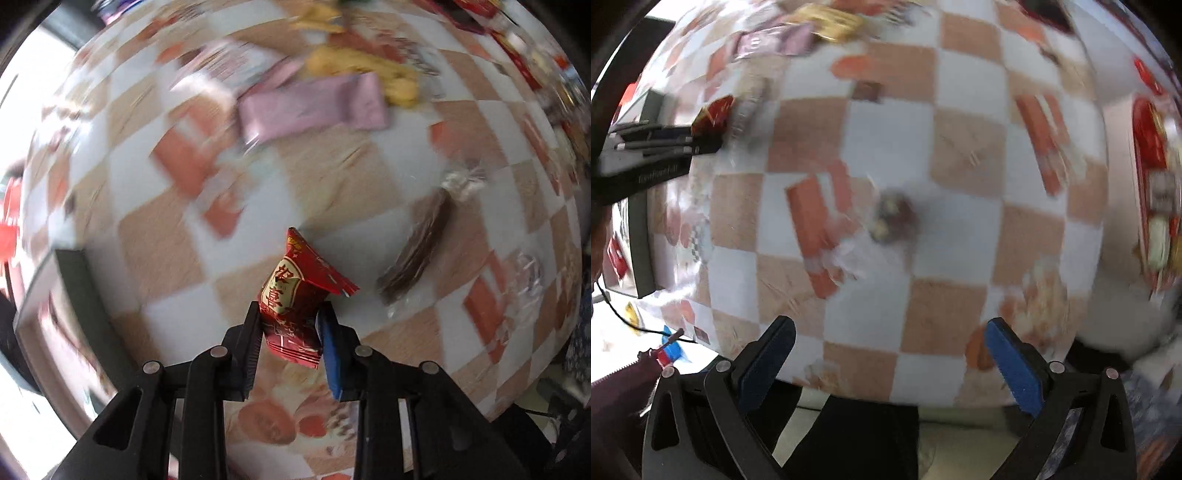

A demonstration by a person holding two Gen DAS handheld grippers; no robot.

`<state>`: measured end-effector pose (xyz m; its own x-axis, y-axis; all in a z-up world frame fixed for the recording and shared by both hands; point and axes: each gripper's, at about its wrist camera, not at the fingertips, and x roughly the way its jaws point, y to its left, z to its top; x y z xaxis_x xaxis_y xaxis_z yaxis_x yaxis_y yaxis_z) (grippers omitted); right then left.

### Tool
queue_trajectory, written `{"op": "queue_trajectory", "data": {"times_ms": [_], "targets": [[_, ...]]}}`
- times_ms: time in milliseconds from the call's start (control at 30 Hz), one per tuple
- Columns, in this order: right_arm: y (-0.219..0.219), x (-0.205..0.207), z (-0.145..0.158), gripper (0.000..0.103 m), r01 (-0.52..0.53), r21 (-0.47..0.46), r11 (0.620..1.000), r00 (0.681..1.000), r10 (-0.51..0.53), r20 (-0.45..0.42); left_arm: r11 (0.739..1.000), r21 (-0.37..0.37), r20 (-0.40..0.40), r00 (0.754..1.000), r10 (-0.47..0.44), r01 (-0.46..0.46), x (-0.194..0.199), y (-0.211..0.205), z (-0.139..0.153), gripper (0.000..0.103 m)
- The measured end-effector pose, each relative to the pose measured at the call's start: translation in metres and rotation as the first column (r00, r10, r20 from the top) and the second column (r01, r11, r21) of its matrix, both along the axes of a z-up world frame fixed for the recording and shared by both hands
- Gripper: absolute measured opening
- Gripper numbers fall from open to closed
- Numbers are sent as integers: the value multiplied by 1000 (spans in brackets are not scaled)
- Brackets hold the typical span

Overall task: Organize snacks
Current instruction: 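Grasp the red foil candy with the left tool while the right tool grasps the chocolate bag, then carry both snacks over the white tray and open both tools to drop them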

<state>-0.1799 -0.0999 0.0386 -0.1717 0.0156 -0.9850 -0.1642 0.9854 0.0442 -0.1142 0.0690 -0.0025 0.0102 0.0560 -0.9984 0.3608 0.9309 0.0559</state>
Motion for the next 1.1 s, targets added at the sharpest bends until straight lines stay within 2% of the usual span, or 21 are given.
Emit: {"op": "queue_trajectory", "data": {"times_ms": [67, 200, 267, 333, 367, 400, 433, 467, 500, 533, 567, 600, 700, 833, 967, 1100], "targets": [[4, 9, -2, 103, 32, 15, 999, 999, -32, 6, 998, -14, -4, 999, 54, -54, -6, 14, -1, 33], [-13, 23, -24, 103, 203, 12, 979, 978, -202, -48, 992, -12, -8, 992, 129, -129, -4, 27, -3, 42], [-21, 31, -37, 103, 279, 14, 960, 958, -277, -68, 989, 1, -3, 989, 145, -145, 0, 29, -3, 52], [-24, 37, -46, 103, 328, 15, 945, 943, -326, -71, 988, 19, 6, 989, 151, -151, 3, 29, -4, 71], [-25, 40, -51, 102, 354, 27, 935, 933, -351, -79, 988, 17, 8, 988, 155, -155, 3, 29, -5, 72], [-24, 41, -54, 97, 368, 37, 929, 927, -363, -88, 987, 10, 8, 987, 159, -159, 6, 34, -6, 73], [-22, 41, -58, 91, 375, 44, 926, 923, -370, -103, 986, 4, 5, 986, 165, -165, 7, 37, -9, 73], [-18, 40, -58, 82, 362, 10, 932, 929, -360, -91, 986, 3, -1, 986, 168, -168, 8, 37, -9, 72], [-15, 39, -57, 77, 346, -18, 938, 935, -346, -77, 985, -5, -5, 985, 170, -170, 8, 38, -9, 64], [-10, 36, -54, 59, 326, -32, 945, 943, -328, -61, 984, -36, -18, 985, 172, -173, 4, 43, -7, 46], [-6, 34, -48, 27, 304, -27, 952, 951, -305, -39, 986, -42, -18, 986, 163, -163, -1, 38, -5, 38], [-4, 33, -45, 28, 289, -27, 957, 957, -290, -30, 989, -31, -18, 989, 145, -146, -8, 33, -5, 34], [-7, 26, -42, 28, 311, 51, 949, 949, -307, -65, 992, -29, -16, 992, 125, -125, -14, 29, -2, 32], [-14, 12, -33, 28, 344, 115, 932, 939, -338, -67, 985, -83, 6, 988, 153, -152, -28, 39, 17, 32], [-15, 5, -26, 28, 331, 143, 933, 943, -322, -83, 976, -104, 20, 981, 194, -191, -42, 60, 40, 32], [13, 4, -14, 28, 290, 166, 943, 956, -279, -86, 962, -113, 54, 965, 255, -248, -56, 85, 61, 32]]}}
